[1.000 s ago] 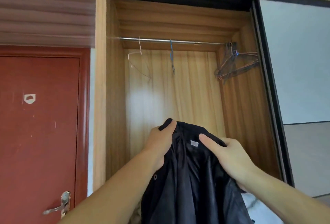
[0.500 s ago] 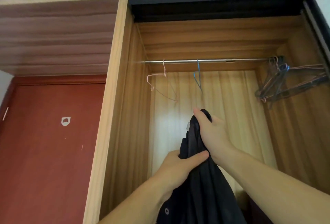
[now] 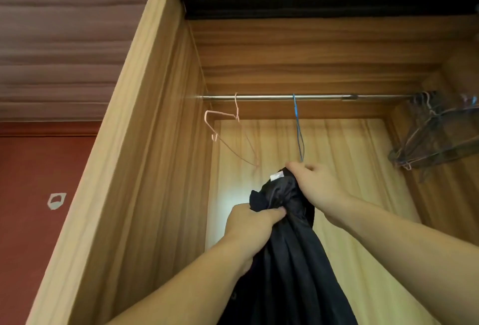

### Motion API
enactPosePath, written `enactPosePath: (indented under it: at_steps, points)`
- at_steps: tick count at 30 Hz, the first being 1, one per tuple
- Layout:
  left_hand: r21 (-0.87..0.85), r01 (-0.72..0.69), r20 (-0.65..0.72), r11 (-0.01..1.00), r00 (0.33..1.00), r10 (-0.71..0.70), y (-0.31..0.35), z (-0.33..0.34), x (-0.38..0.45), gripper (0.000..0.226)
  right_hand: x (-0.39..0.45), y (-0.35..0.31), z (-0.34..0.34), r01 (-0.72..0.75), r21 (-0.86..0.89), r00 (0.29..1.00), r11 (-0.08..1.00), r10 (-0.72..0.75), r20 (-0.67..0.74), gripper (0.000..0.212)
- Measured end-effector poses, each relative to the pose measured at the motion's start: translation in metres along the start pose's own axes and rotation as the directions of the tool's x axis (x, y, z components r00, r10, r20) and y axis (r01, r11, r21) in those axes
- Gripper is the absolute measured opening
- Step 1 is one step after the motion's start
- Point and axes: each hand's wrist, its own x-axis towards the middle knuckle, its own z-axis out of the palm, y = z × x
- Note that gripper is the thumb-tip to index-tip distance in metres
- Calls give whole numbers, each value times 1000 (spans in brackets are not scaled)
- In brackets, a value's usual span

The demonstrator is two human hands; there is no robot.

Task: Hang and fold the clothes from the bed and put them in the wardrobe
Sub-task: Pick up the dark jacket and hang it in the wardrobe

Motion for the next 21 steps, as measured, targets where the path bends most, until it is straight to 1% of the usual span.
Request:
enactPosePath:
  at_steps: [2, 4, 5, 7, 11, 14, 15, 18, 21]
  points:
    - [10, -5, -78, 1000, 997, 5, -1, -9, 12, 10, 16, -3, 12, 93, -108, 995, 990, -95, -15, 22]
    - [32, -15, -137, 999, 990, 19, 1, -20, 23, 12, 31, -15, 28, 217, -223, 973, 950, -230, -35, 11]
    - [55, -20, -164, 998, 986, 29, 4, -27, 29, 14, 39, -23, 39, 274, -267, 955, 924, -293, -34, 10]
    - [114, -34, -221, 993, 974, 59, 10, -41, 42, 16, 52, -41, 61, 361, -286, 923, 888, -383, -23, 14]
    - [254, -60, -299, 965, 944, 137, 24, -68, 66, 18, 75, -73, 109, 440, -209, 898, 873, -435, 70, 20]
    - [317, -58, -319, 947, 933, 164, 28, -80, 77, 19, 85, -90, 137, 393, -74, 917, 917, -385, 104, 22]
    - [334, -55, -320, 941, 932, 169, 28, -83, 80, 20, 88, -94, 144, 356, -24, 930, 934, -352, 107, 24]
    - [374, -57, -299, 926, 937, 179, 27, -86, 87, 24, 93, -102, 158, 226, 99, 962, 969, -238, 131, 20]
    - [394, -58, -286, 917, 941, 182, 23, -85, 90, 27, 96, -102, 163, 193, 139, 969, 971, -211, 128, 19]
